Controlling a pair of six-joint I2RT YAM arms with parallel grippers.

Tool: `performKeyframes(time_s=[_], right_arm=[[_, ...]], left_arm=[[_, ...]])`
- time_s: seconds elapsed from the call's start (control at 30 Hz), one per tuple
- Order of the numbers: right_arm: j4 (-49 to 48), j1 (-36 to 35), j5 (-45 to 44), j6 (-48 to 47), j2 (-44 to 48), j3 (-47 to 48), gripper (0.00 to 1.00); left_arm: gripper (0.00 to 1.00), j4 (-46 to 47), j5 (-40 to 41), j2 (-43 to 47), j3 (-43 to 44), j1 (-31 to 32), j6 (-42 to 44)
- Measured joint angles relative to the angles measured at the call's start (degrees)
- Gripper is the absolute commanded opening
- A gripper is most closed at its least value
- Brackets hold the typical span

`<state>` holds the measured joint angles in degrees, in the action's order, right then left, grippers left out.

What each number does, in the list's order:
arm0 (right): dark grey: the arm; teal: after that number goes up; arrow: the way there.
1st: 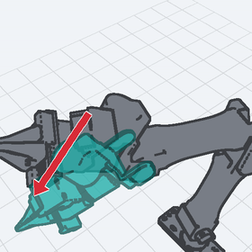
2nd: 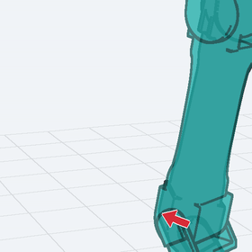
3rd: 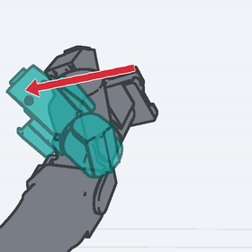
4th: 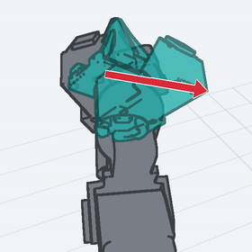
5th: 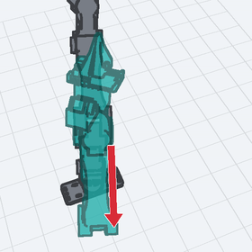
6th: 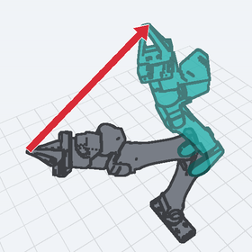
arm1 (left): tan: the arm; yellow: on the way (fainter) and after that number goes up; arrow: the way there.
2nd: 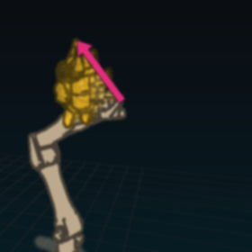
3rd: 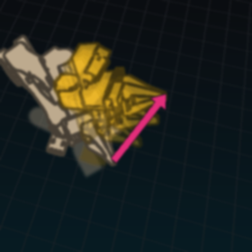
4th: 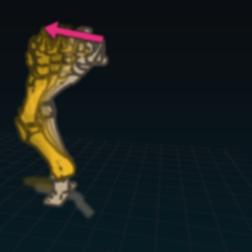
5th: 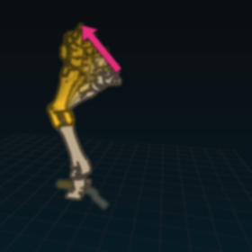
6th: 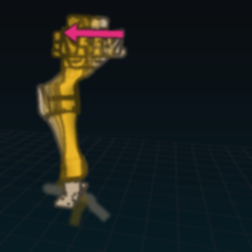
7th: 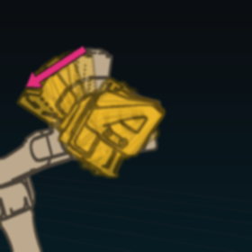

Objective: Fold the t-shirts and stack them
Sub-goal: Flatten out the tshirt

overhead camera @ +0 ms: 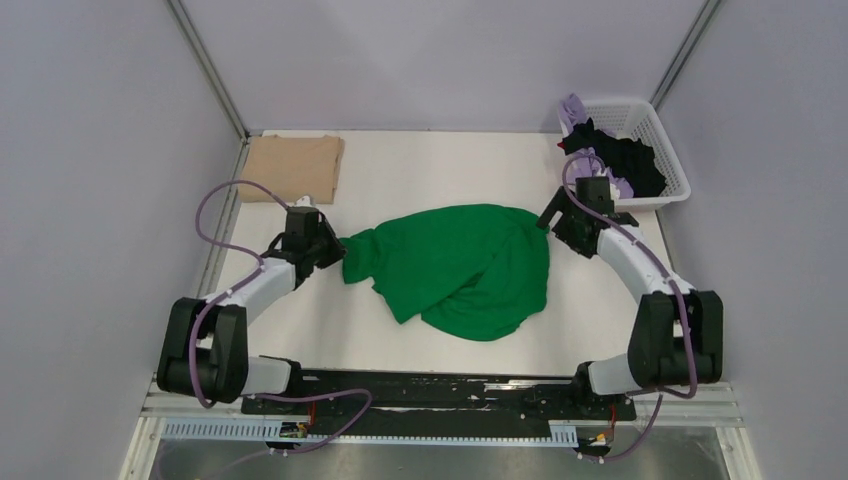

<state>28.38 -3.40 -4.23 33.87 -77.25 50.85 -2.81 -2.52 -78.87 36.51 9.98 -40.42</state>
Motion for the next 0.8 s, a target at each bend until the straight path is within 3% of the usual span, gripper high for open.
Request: performKeyframes(time_s=[0.17,0.5,0.57,0.67,0.73,0.8], right_arm=[[-2.97,0.48,0.76,-3.76,-14.08,11.23,0.75],[-5.16,-0.07,8.55,-12.46,-29.27,20.13,0.63],[-5.14,-0.63,8.48,-13.62,-30.99,20.61,0.49],[-5.07,-1.51,7.52,-15.17,-32.41,21.77,0.09],[-5.11,-2.32,7.04,-15.69,-32.50,22.29,0.00],[-5.11,-3.43,5.18,-15.96,-32.46,22.64,0.00]], left_arm=[[0.00,0.13,0.22,5.84,-1.25,0.00,0.87],[0.00,-1.40,1.38,9.66,-1.66,0.00,2.16],[0.00,-1.62,1.46,10.05,-1.66,0.00,2.23],[0.00,-1.79,1.51,10.10,-1.66,0.00,2.36],[0.00,-2.27,1.51,10.19,-1.57,0.00,2.40],[0.00,-2.91,1.51,10.45,-1.29,0.00,2.47]])
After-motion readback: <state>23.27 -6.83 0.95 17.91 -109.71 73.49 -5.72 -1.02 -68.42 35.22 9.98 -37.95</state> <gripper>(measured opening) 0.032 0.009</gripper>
